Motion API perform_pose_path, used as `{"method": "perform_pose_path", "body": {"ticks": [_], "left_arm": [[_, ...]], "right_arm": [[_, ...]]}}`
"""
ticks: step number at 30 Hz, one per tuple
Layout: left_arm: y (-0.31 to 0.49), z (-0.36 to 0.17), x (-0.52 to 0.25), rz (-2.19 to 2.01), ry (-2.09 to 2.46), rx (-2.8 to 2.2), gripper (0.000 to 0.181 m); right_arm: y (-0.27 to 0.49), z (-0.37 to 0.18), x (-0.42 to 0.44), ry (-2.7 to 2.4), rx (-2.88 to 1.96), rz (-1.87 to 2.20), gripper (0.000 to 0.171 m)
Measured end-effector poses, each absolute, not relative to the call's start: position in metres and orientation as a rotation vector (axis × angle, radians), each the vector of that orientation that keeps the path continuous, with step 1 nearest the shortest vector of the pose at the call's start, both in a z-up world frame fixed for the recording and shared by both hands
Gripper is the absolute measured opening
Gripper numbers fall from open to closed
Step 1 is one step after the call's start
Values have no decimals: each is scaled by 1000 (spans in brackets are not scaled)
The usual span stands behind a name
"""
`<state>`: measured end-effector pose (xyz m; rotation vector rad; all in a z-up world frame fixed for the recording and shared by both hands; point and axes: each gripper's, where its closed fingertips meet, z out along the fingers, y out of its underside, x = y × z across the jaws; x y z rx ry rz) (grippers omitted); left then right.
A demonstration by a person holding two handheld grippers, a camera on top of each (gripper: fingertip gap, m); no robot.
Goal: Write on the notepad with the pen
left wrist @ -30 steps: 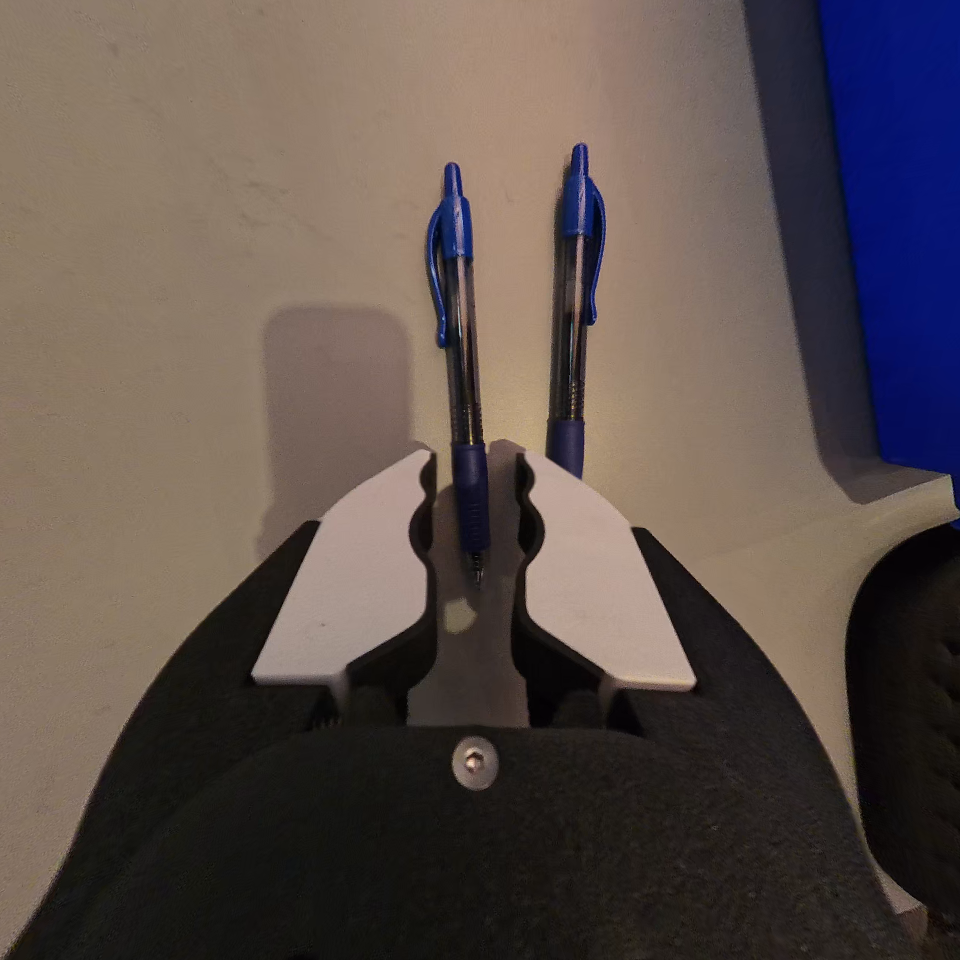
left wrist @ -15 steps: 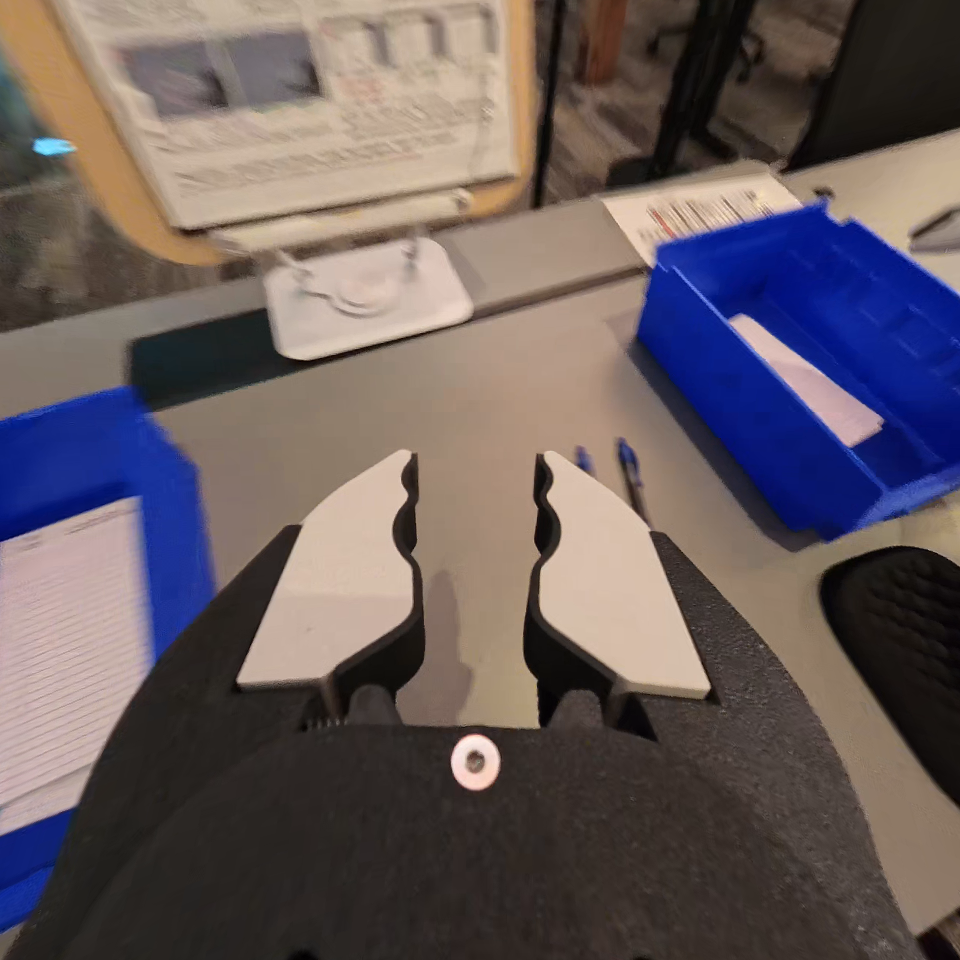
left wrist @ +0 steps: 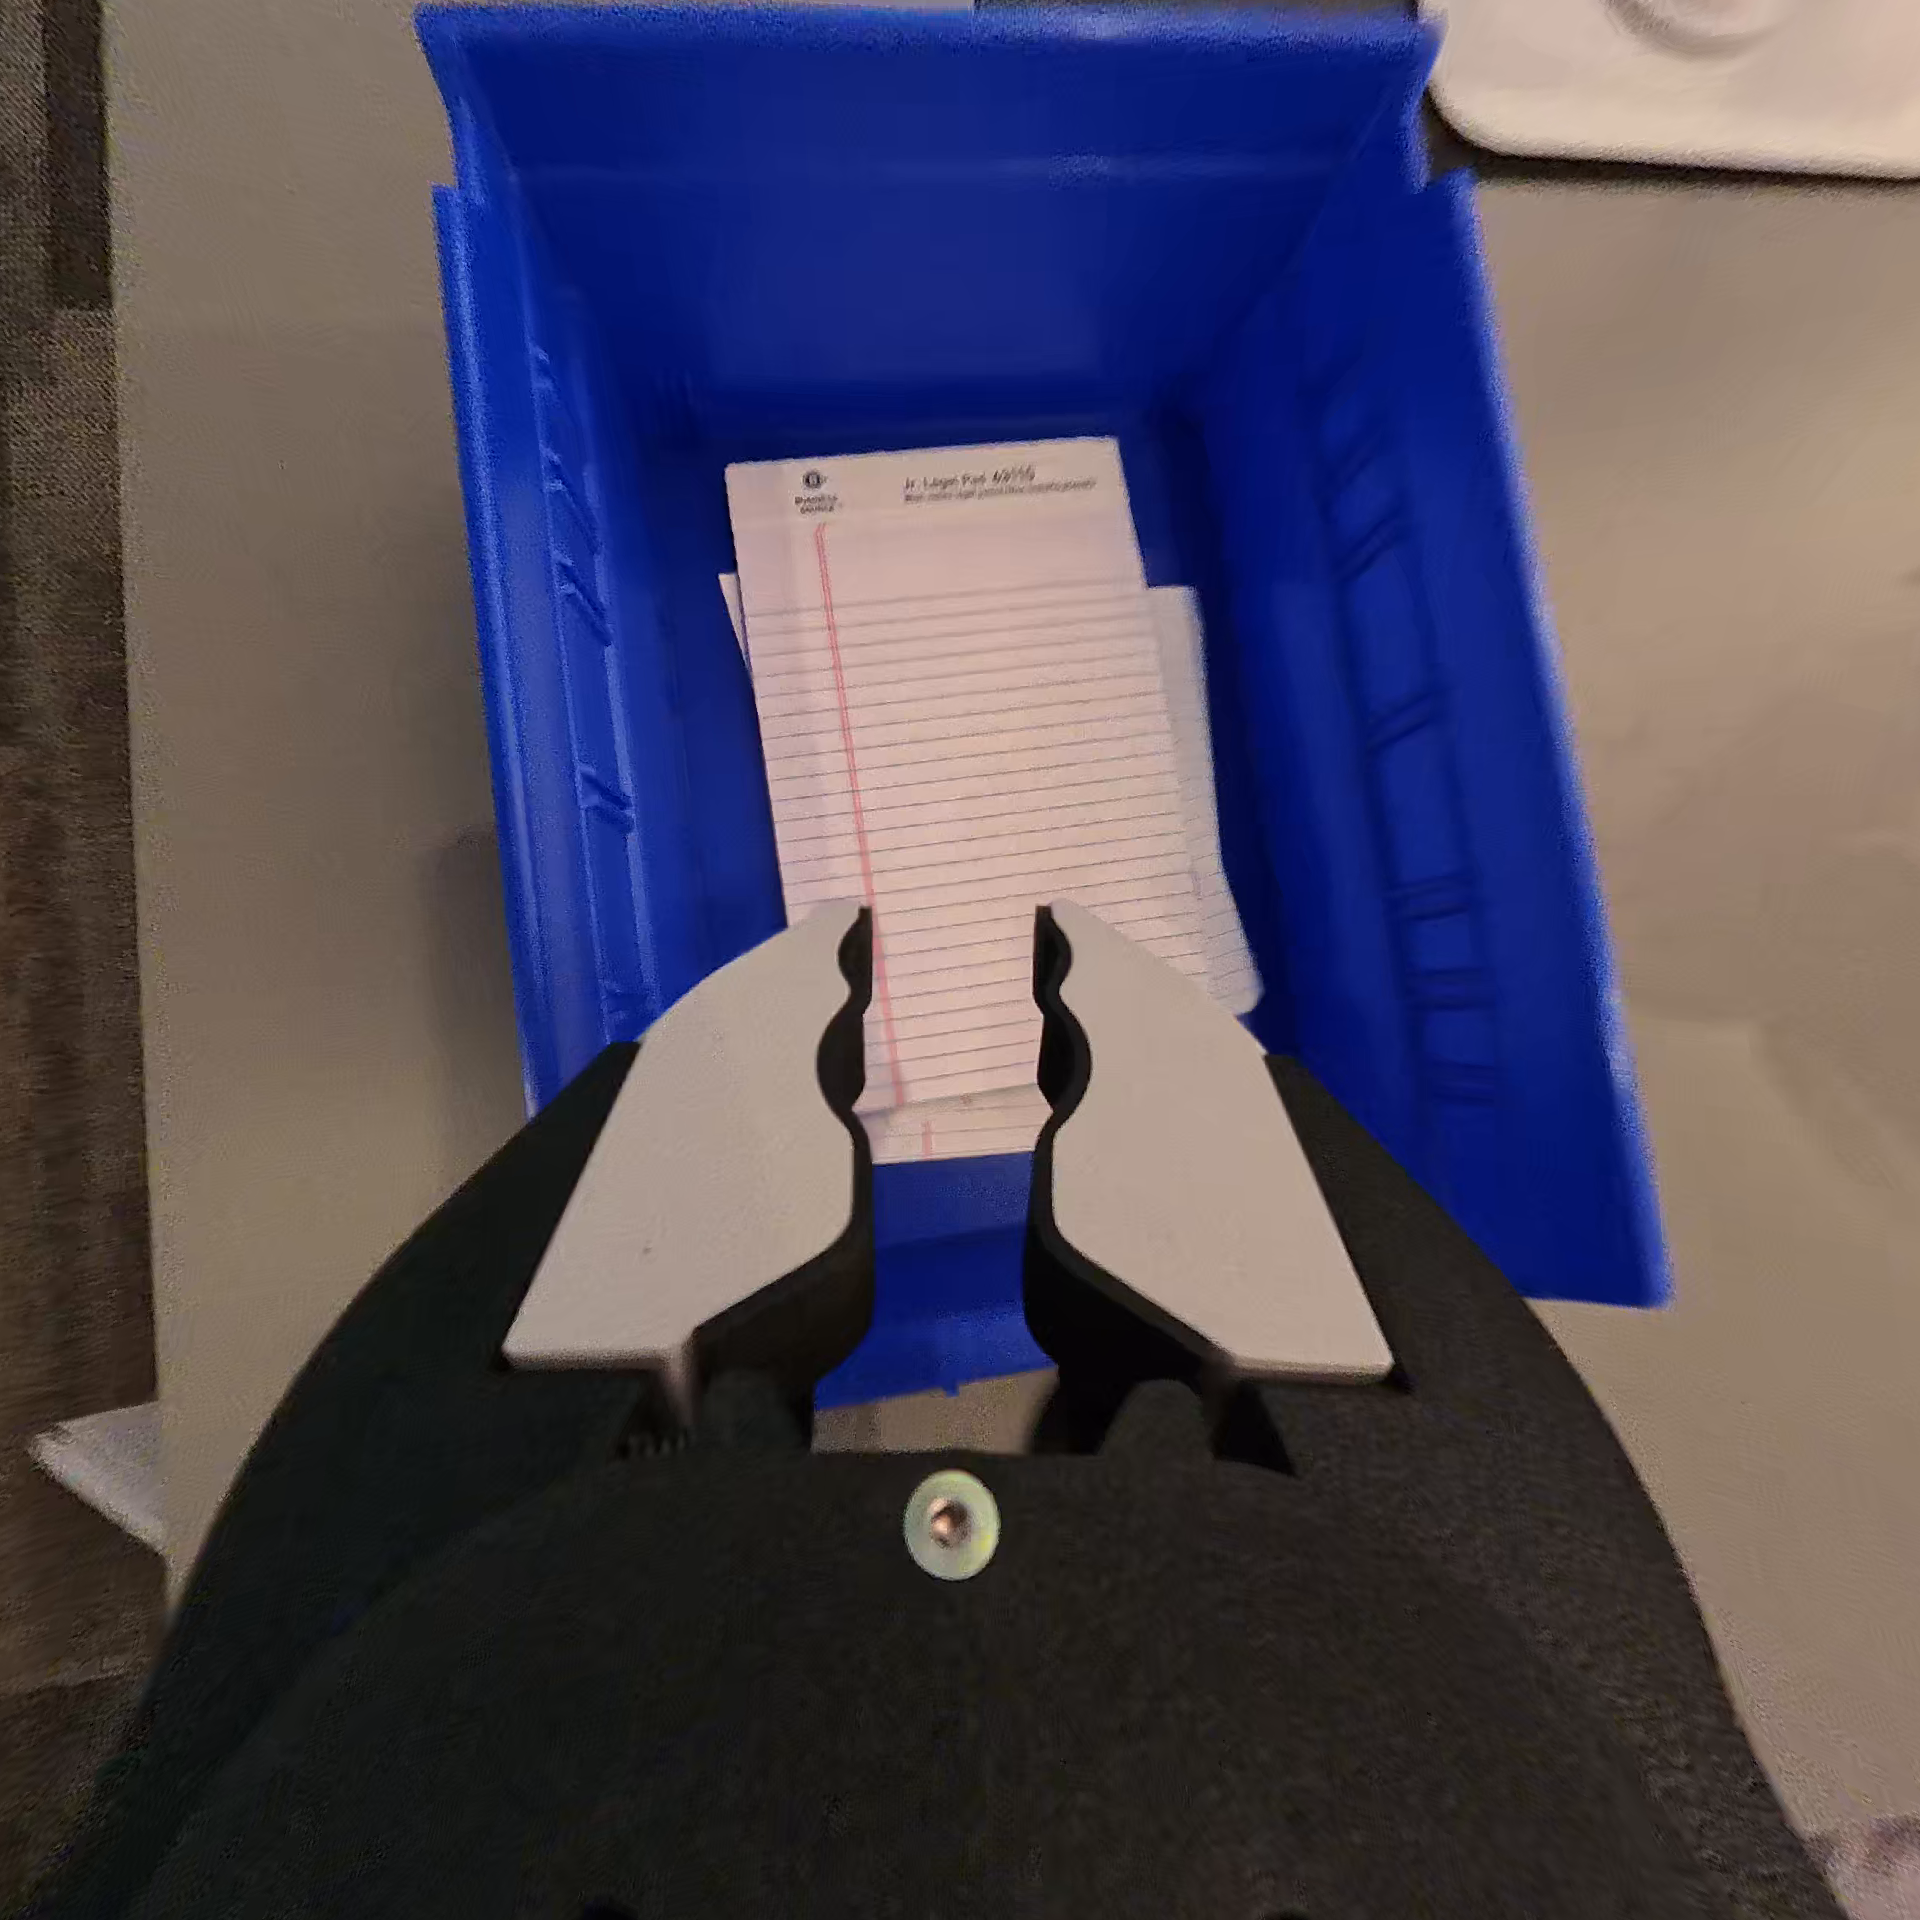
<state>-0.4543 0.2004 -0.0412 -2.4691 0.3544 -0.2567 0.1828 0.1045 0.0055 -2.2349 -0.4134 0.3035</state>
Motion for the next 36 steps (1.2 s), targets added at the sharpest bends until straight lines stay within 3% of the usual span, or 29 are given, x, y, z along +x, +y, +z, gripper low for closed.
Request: {"method": "perform_pose_path", "body": {"ticks": [7,15,21,36], "left_arm": [[231,-93,-451,-218,437,-2532,37],[241,-127,-463,19,500,-2625,67],[241,-131,-455,-72,477,-2685,85],[239,-147,-451,-153,385,-2776,83]], "right_arm": [[108,-8,186,-422,-2303,249,26],[112,-18,188,-429,-2344,230,26],[113,-25,187,-451,-2379,215,26],[116,-22,180,-484,-2361,198,26]]}}
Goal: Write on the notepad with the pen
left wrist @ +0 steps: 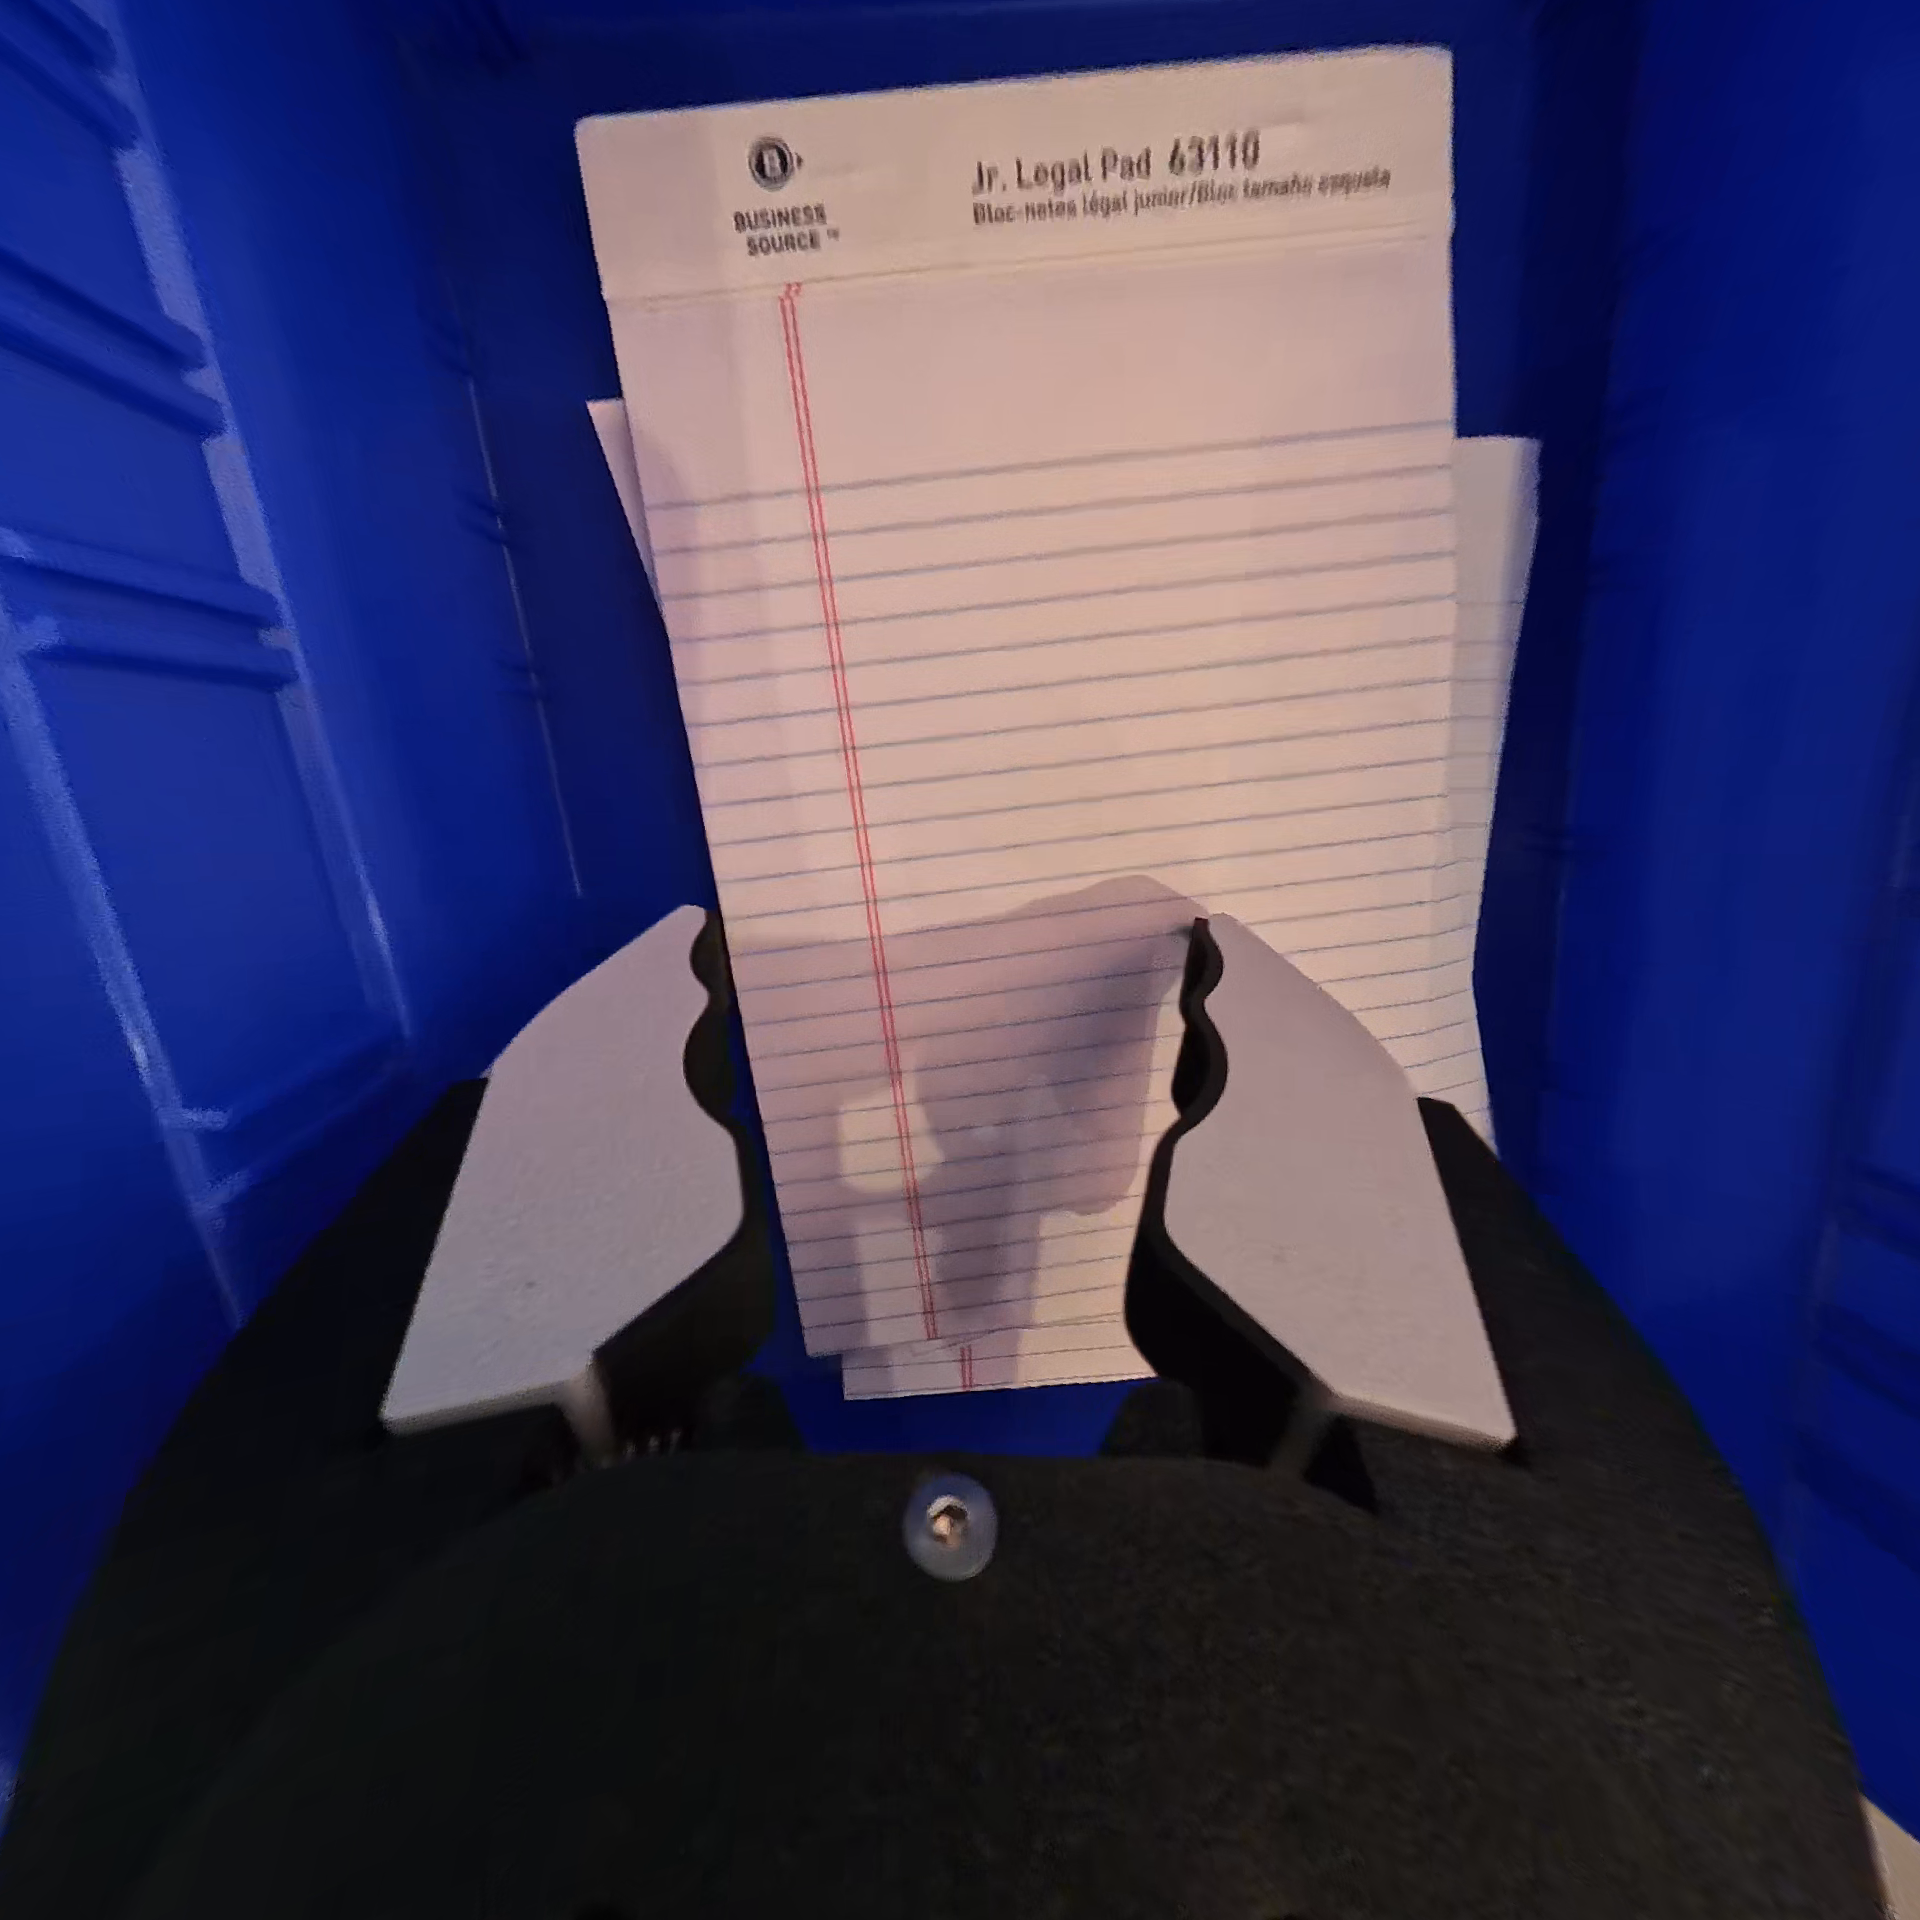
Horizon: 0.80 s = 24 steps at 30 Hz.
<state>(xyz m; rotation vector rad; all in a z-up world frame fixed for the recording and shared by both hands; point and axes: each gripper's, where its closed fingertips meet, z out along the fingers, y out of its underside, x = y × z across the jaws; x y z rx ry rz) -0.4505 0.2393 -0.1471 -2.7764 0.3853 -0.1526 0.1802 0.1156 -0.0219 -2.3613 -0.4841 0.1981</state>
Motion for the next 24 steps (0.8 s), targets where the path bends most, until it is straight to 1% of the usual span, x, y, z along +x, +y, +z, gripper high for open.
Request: {"method": "perform_pose_path", "body": {"ticks": [5,10,17,22,24], "left_arm": [[239,-143,-446,-287,324,-2796,90],[239,-142,-444,-333,317,-2814,91],[240,-140,-443,-388,289,-2816,86],[239,-135,-431,-560,235,-2778,77],[238,-134,-428,-602,224,-2760,76]], "right_arm": [[115,-20,179,-491,-2353,205,26],[115,-19,177,-496,-2346,211,26],[117,-20,175,-507,-2349,211,26],[117,-22,174,-517,-2353,207,26],[117,-21,174,-514,-2353,207,26]]}}
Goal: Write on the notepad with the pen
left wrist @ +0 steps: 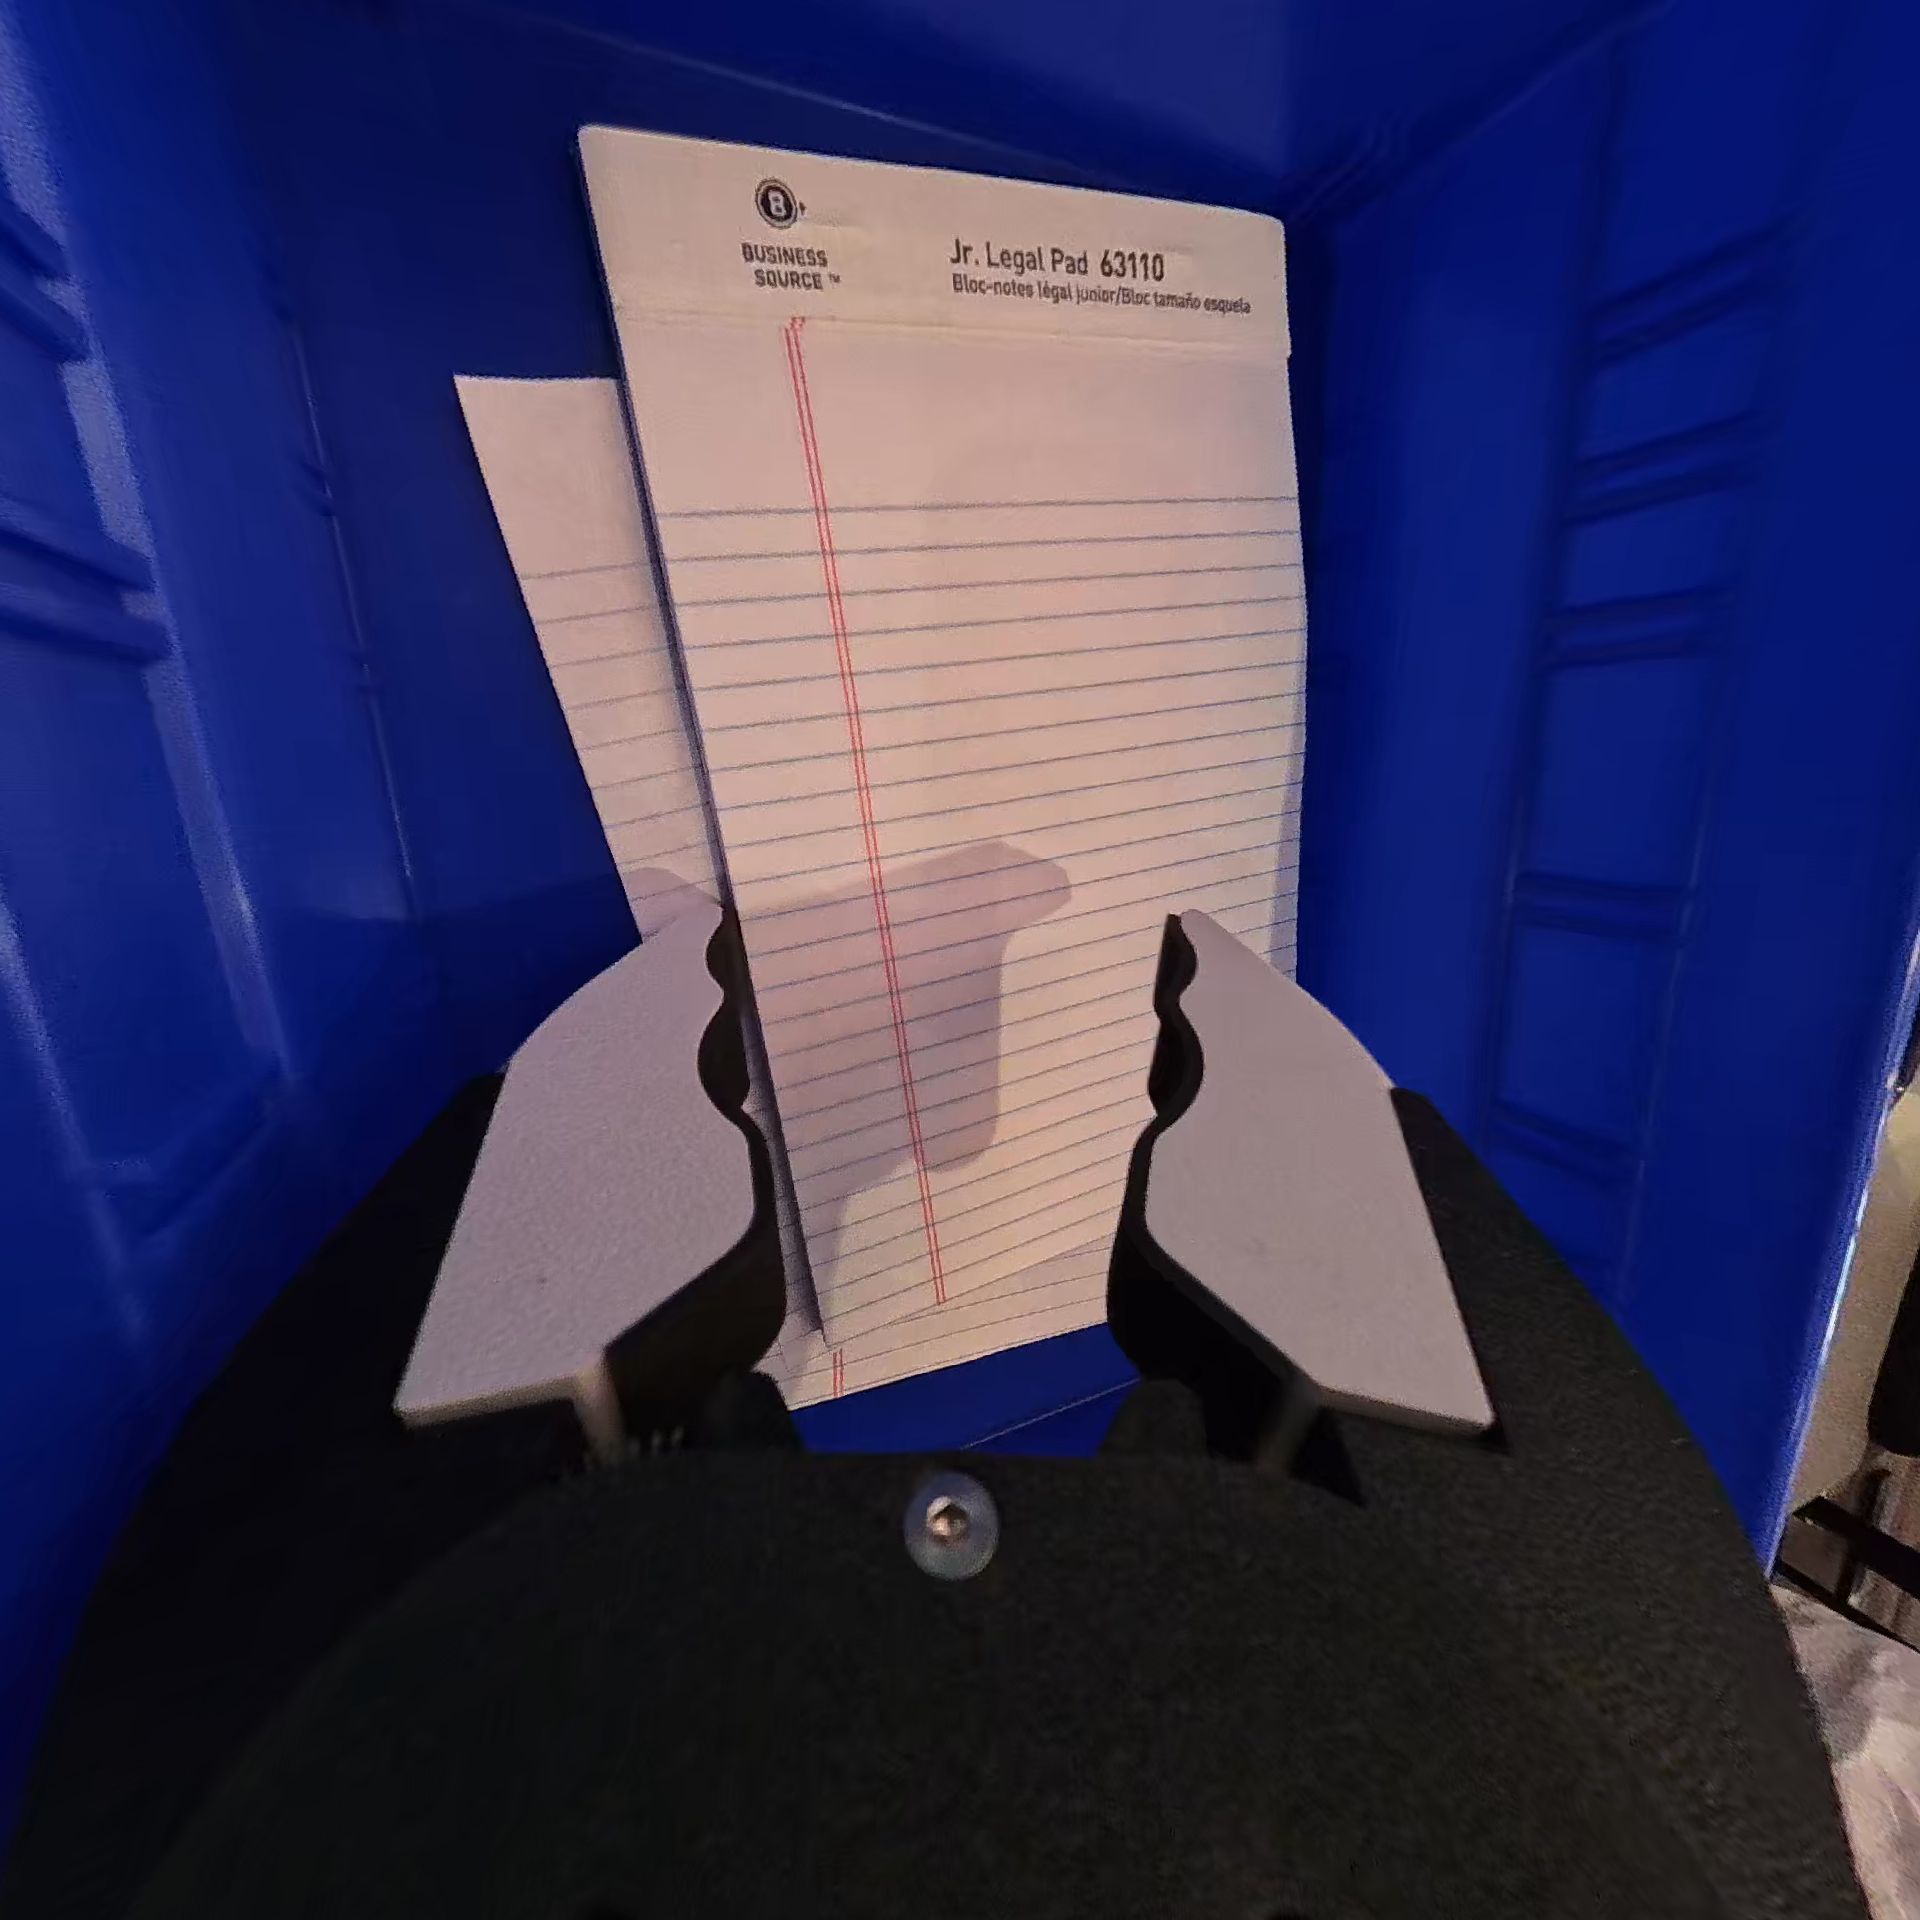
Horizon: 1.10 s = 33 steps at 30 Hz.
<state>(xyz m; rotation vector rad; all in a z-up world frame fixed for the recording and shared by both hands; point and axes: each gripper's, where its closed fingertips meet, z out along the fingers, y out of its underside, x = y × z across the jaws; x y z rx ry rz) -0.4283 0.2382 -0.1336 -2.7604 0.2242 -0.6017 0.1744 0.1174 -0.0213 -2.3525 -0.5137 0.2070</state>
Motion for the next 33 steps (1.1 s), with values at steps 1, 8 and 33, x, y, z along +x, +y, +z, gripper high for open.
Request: {"method": "perform_pose_path", "body": {"ticks": [1,8,33], "left_arm": [[238,-133,-428,-604,226,-2754,76],[238,-133,-427,-619,222,-2724,77],[234,-59,-394,-961,226,-2434,71]], "right_arm": [[118,-21,175,-512,-2351,207,26],[118,-21,175,-511,-2353,205,26],[118,-20,176,-518,-2350,196,26]]}}
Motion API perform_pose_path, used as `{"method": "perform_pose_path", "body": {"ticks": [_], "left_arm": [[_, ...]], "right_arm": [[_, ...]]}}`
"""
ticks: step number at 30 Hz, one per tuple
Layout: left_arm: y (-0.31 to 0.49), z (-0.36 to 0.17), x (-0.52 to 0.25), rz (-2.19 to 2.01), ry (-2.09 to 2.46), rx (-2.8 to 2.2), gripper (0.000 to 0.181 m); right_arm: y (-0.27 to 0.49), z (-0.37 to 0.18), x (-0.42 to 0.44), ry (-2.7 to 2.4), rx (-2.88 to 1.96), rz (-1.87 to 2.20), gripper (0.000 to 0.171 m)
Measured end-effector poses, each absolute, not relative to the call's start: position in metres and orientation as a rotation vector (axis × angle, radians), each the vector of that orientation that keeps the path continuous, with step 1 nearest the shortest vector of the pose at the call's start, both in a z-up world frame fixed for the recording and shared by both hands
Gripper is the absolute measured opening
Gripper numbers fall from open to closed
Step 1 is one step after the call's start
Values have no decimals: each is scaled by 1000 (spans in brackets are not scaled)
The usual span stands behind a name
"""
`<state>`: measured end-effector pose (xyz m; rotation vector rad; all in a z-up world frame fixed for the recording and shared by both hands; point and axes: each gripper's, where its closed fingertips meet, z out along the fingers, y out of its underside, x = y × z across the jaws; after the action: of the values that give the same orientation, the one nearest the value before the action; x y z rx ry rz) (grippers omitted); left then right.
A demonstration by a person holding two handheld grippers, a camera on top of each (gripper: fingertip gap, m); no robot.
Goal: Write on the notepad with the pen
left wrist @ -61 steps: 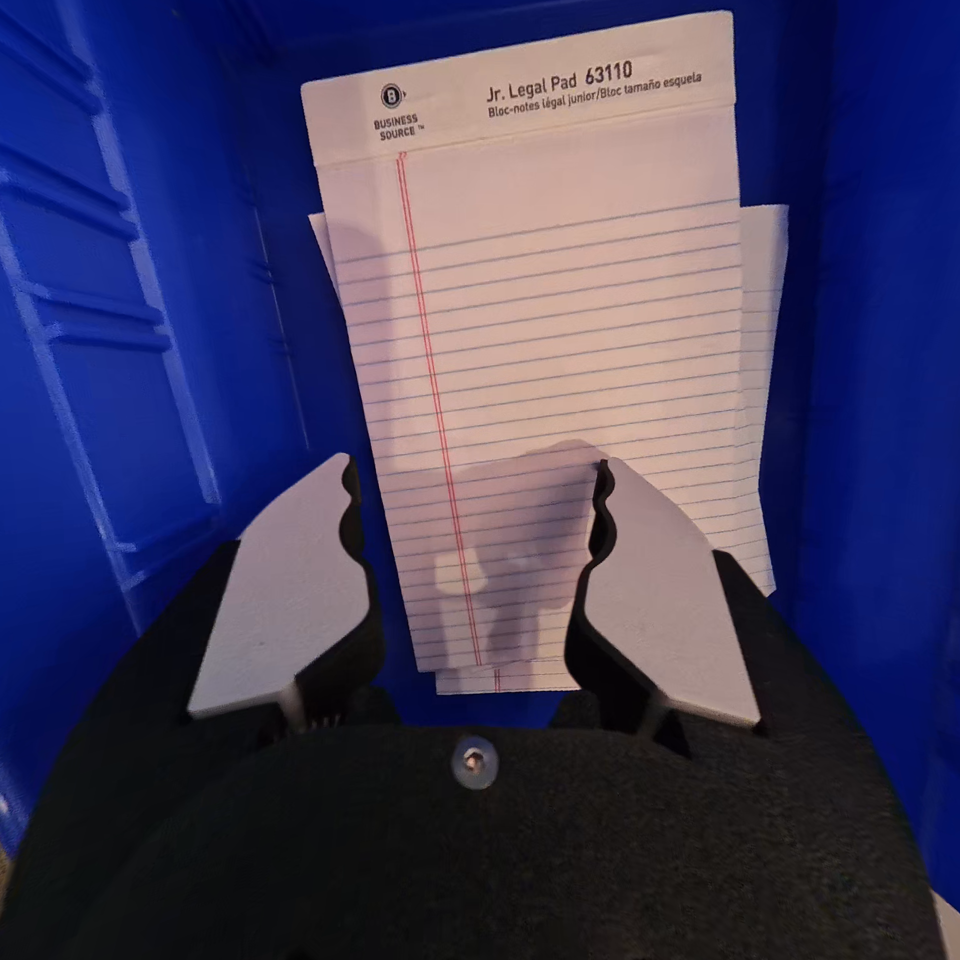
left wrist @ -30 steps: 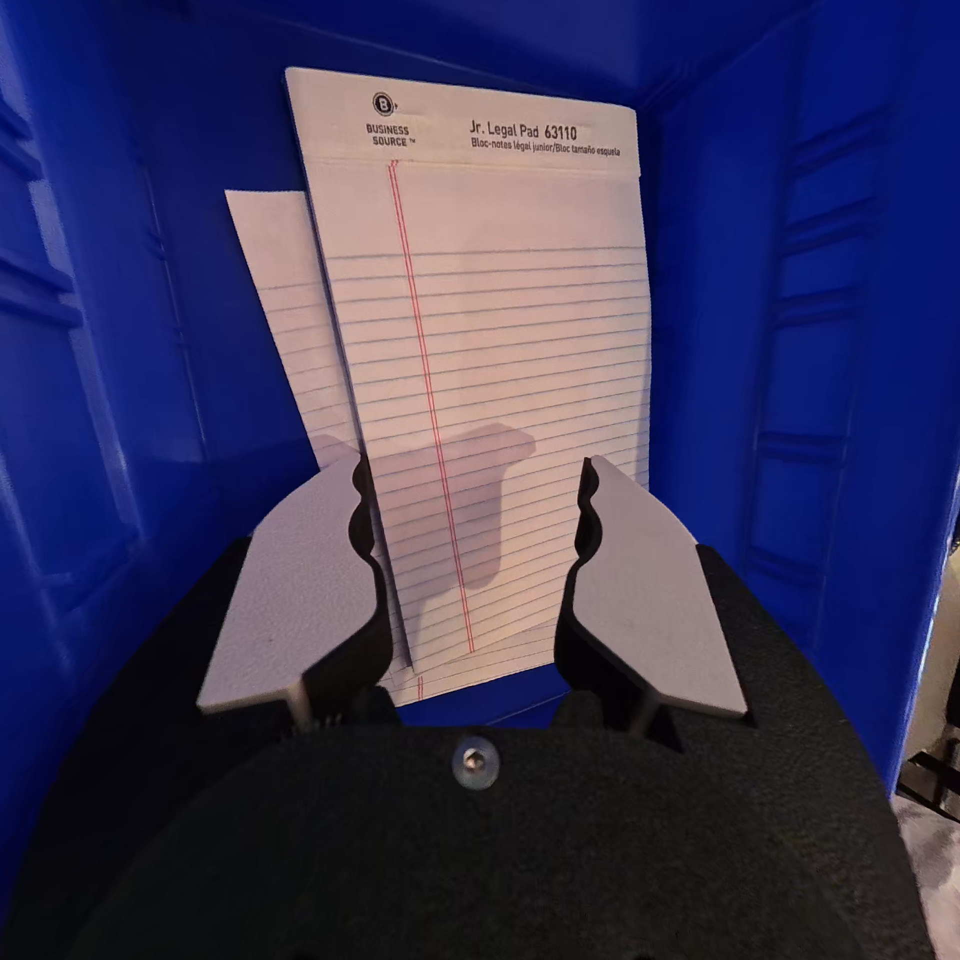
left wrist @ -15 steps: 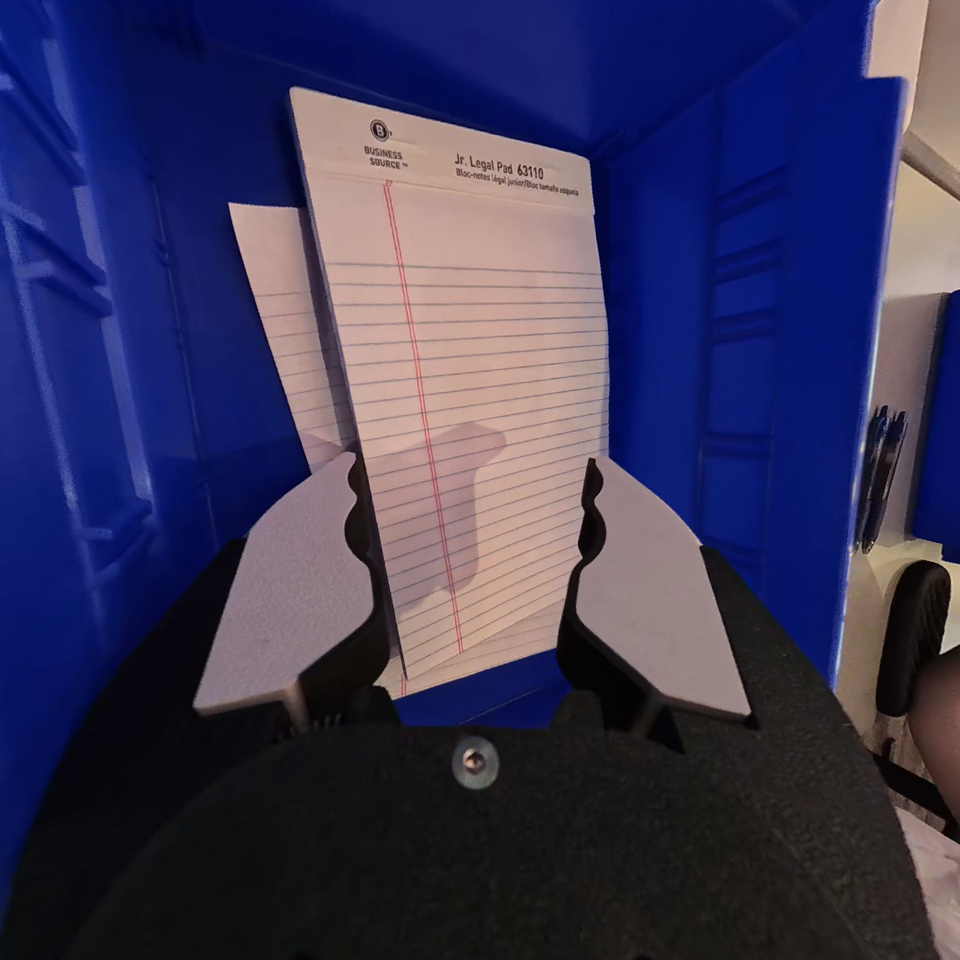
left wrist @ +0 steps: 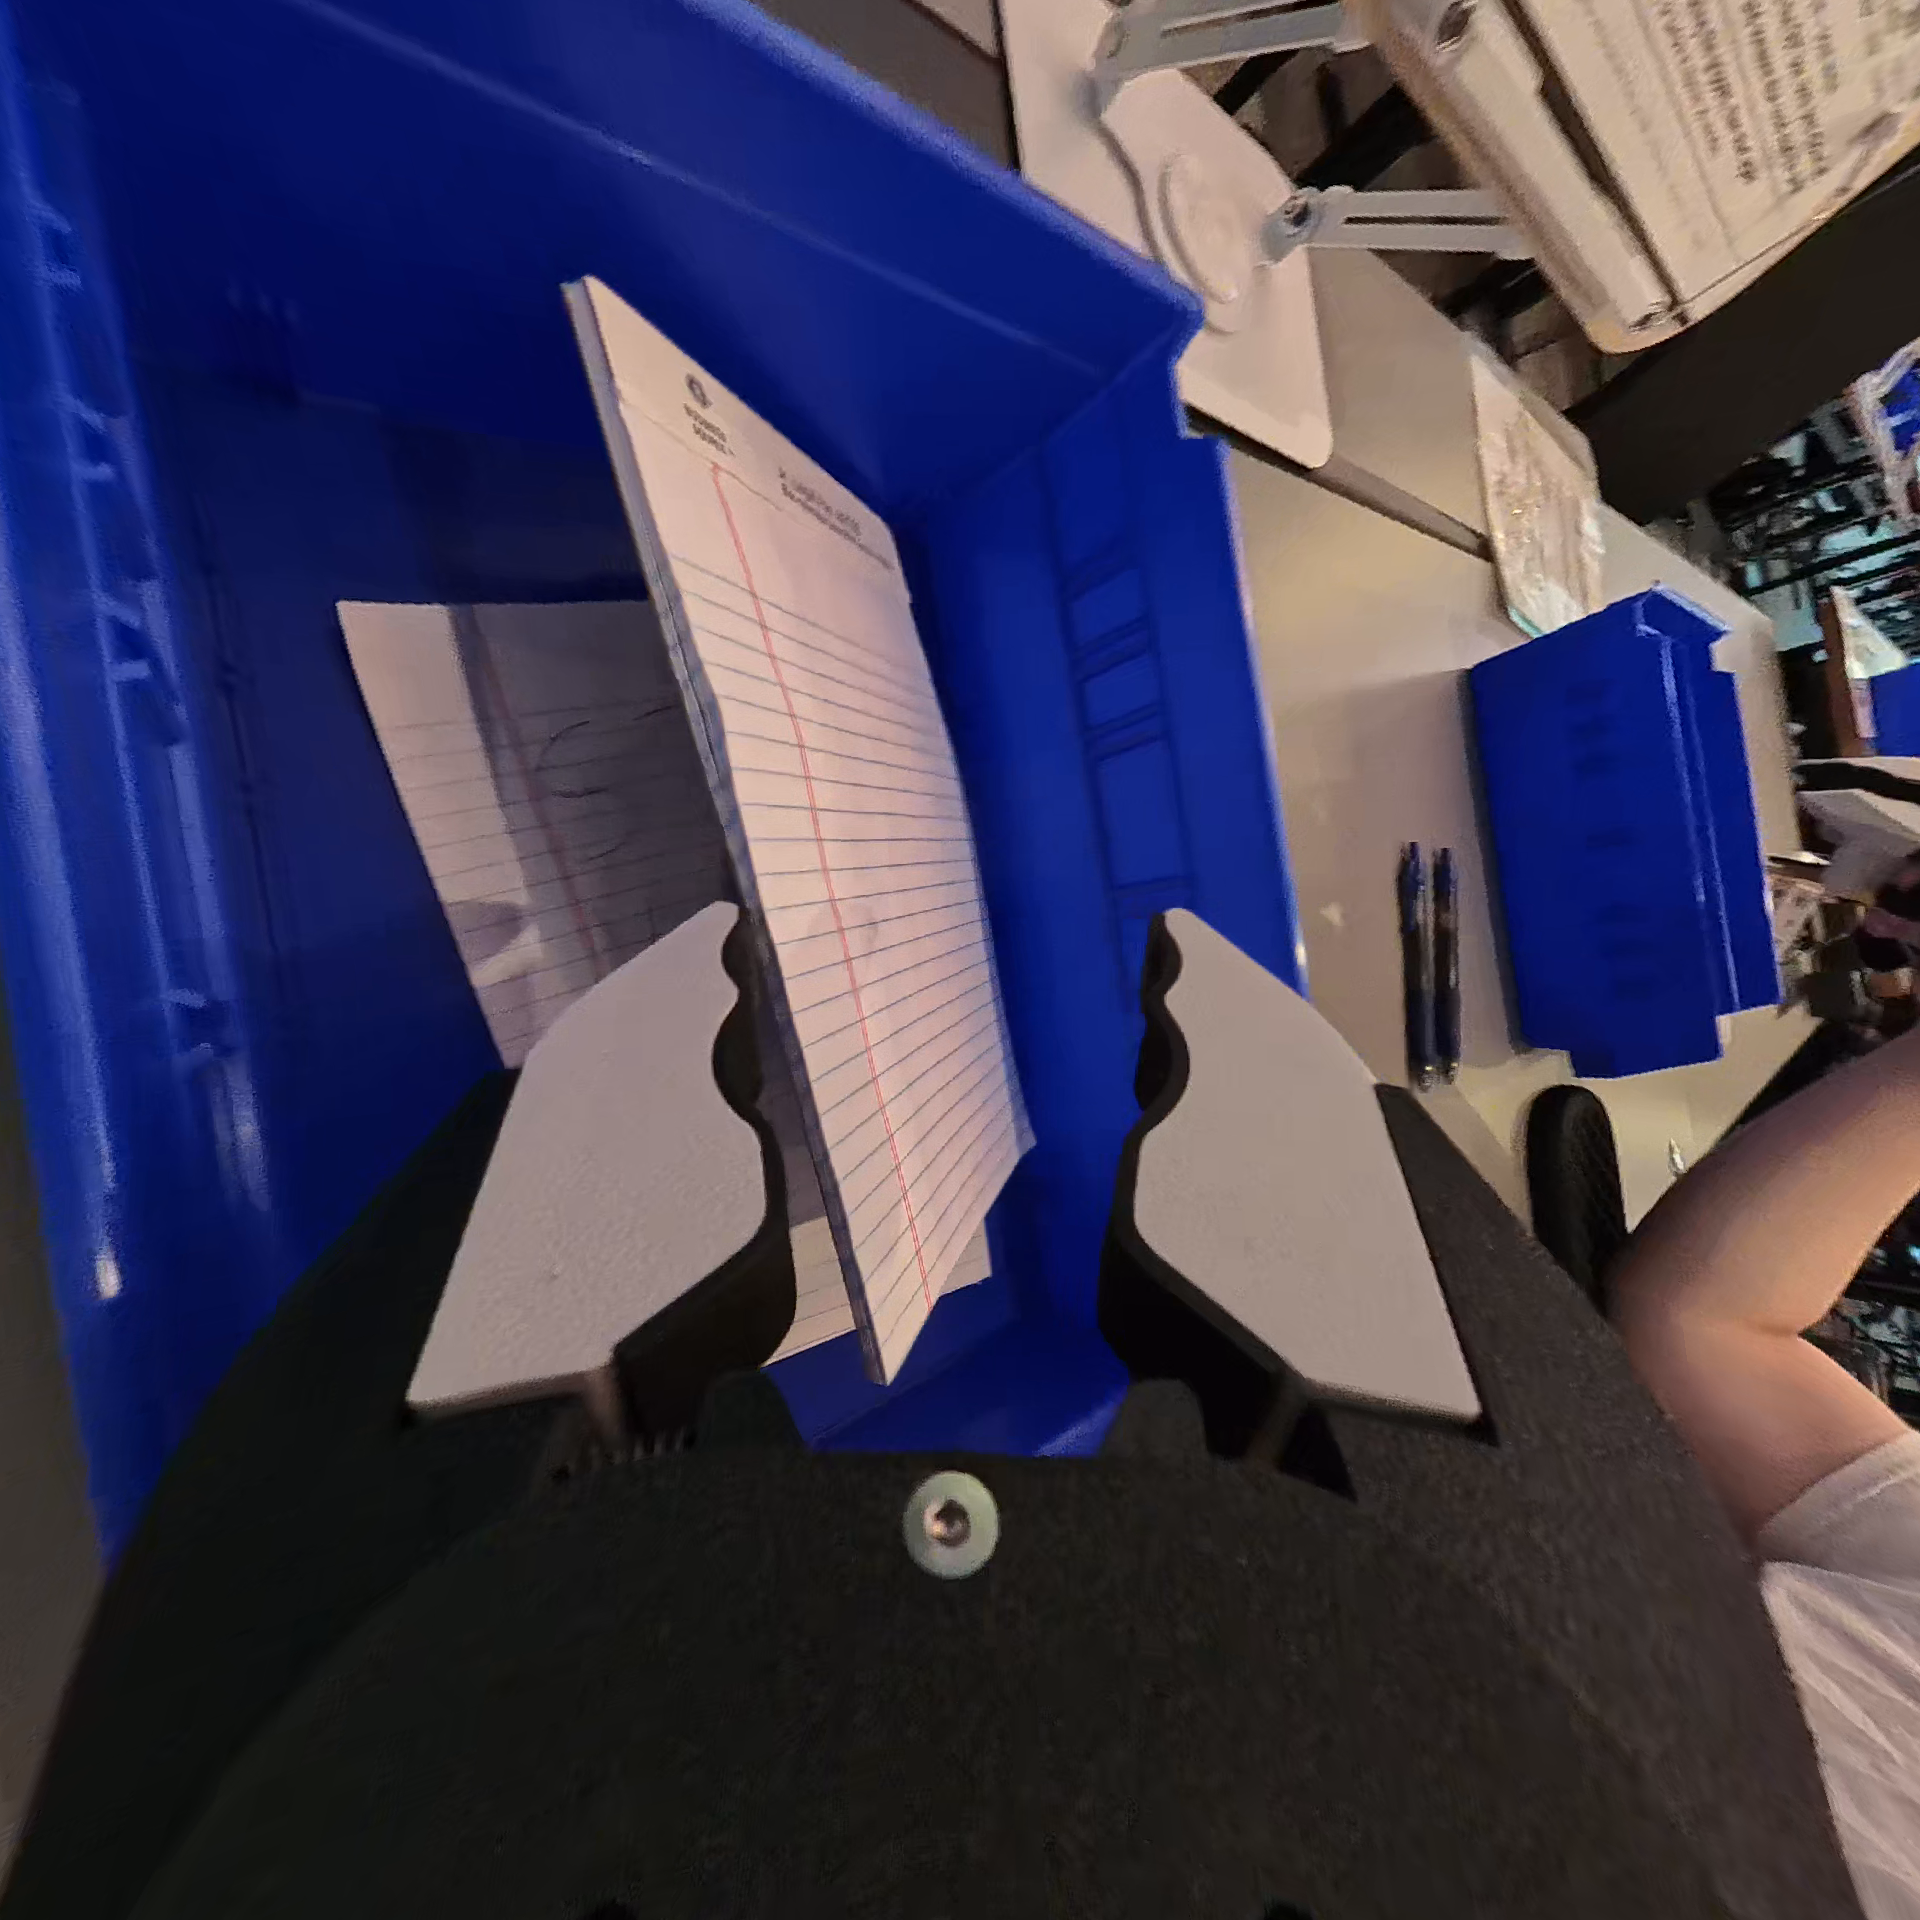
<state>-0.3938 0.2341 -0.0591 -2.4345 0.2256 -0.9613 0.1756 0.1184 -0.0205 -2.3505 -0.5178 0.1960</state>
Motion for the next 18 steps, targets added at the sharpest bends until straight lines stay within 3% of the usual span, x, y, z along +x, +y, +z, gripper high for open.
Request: {"method": "perform_pose_path", "body": {"ticks": [12,18], "left_arm": [[227,-14,-340,-1301,259,-2257,49],[230,-46,-329,-1197,311,-2386,57]], "right_arm": [[118,-20,177,-514,-2347,202,26],[117,-18,178,-511,-2338,204,26]]}}
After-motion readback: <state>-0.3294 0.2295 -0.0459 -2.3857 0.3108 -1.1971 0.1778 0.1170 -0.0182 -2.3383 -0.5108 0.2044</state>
